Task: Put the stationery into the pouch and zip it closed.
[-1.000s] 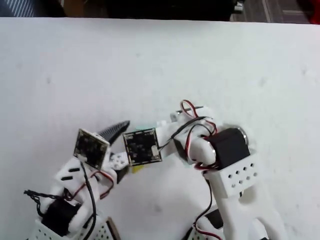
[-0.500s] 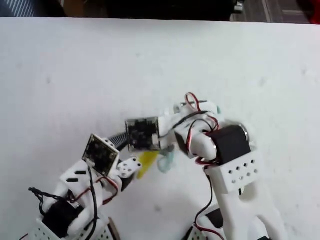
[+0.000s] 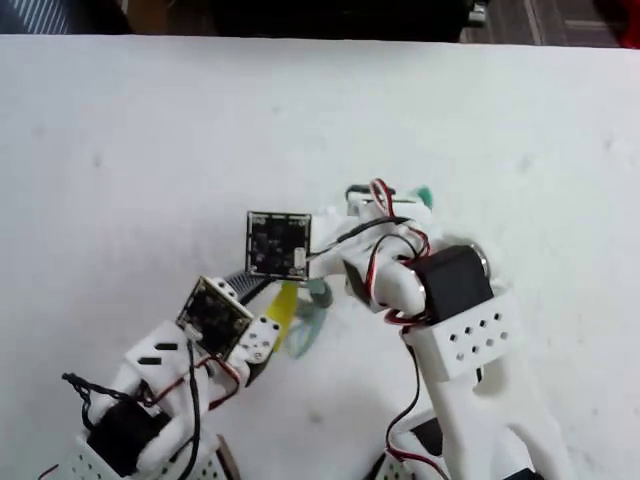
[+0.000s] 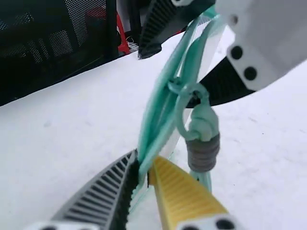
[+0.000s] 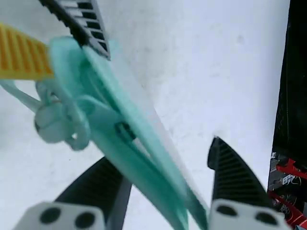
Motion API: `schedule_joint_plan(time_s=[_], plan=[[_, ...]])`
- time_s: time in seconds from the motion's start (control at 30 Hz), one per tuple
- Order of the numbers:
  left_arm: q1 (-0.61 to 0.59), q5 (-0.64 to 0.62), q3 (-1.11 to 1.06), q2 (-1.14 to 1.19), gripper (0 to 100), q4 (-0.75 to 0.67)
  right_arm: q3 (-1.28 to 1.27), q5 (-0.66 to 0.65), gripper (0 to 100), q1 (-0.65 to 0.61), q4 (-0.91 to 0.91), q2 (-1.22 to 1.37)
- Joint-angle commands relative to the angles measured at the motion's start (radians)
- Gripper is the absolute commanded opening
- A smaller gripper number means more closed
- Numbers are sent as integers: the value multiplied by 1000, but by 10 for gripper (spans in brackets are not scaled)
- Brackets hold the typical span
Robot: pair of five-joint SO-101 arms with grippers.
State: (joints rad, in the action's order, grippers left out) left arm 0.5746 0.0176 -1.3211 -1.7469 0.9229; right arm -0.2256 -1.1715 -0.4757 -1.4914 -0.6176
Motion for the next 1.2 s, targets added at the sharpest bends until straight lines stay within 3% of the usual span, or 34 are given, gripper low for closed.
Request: schedule_joint_plan(time_s=[0.0, 0.43, 0.6, 0.8, 0.97, 1.17], plan=[[24, 6, 17, 2, 23, -38, 44, 74, 229, -22, 4, -24], [22, 6, 11, 2, 23, -63, 172, 582, 226, -44, 5, -282], [15, 6, 15, 2, 23, -63, 170, 658, 226, -42, 41, -357], [-42, 6, 14, 2, 23, -81, 149, 764, 225, -114, -81, -369], [-36, 6, 11, 2, 23, -86, -66, 769, 226, -259, -48, -377], [-36, 6, 11, 2, 23, -83, -252, 767, 227, -294, 71, -377]])
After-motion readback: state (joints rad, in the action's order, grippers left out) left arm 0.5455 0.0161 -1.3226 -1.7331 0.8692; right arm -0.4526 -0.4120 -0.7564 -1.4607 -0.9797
